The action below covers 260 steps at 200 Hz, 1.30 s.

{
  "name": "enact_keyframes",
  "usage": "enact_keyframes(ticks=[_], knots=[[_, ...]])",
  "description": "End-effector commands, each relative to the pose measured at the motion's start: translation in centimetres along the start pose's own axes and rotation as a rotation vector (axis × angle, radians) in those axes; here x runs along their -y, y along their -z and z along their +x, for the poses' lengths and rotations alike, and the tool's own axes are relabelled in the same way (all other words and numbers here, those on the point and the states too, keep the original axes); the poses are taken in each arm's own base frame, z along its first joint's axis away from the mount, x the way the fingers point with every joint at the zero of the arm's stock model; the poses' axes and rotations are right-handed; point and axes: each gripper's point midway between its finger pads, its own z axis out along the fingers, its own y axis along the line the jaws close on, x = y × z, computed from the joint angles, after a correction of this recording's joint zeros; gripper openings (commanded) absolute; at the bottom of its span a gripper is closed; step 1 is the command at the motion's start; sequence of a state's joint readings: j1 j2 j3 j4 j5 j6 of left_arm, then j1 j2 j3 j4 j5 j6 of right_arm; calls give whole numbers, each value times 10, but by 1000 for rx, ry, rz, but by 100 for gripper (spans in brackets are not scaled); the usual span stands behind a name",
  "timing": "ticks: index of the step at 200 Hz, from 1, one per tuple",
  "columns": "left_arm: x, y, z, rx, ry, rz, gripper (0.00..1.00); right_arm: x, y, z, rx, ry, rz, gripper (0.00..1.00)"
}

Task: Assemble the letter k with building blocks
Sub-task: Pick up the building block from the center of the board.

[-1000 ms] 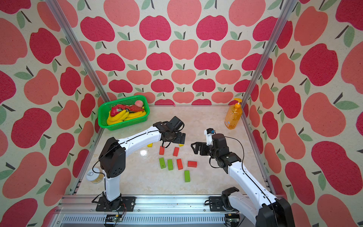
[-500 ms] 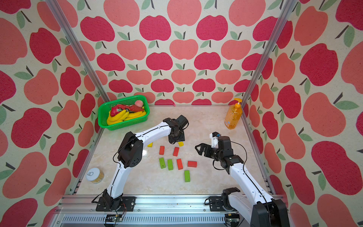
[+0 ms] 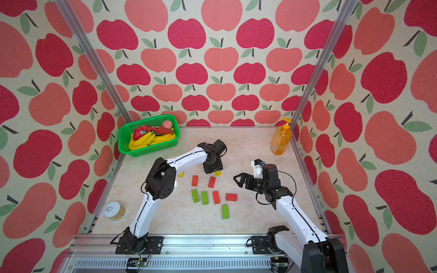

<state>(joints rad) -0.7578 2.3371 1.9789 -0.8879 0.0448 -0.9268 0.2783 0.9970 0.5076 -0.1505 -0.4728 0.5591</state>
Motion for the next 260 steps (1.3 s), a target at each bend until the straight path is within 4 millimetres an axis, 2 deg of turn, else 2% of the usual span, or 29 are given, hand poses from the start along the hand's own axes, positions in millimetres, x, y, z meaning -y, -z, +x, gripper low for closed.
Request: enact_keyframes(ticks=[1,73,134,153,162,180,210,233,260], knots=[[-4,-8,6,-26,10,-36,56,1,1,3,1,-10,-12,99],[-4,-14,8,-33,19,-63,48,1,1,3,0,-2,-11,99],[-10,-11,6,-13,-12,-119,24,2,2,5,1,0,-9,99],[-14,-9,3,0,-46,-143,10,2,1,5,-1,-4,-8,99],[-14,-5,1,12,-72,-146,5,2,1,4,2,-5,-8,99],[-9,4,-7,45,-133,-121,2,2,0,3,2,-10,-11,99],[0,35,-23,118,-263,-51,1,3,-5,1,-7,-24,-9,99],[-7,58,-32,152,-327,-16,3,1,-8,-3,-12,-36,-22,99],[-31,76,-36,163,-352,33,3,-4,-14,-6,-16,-36,-24,99]])
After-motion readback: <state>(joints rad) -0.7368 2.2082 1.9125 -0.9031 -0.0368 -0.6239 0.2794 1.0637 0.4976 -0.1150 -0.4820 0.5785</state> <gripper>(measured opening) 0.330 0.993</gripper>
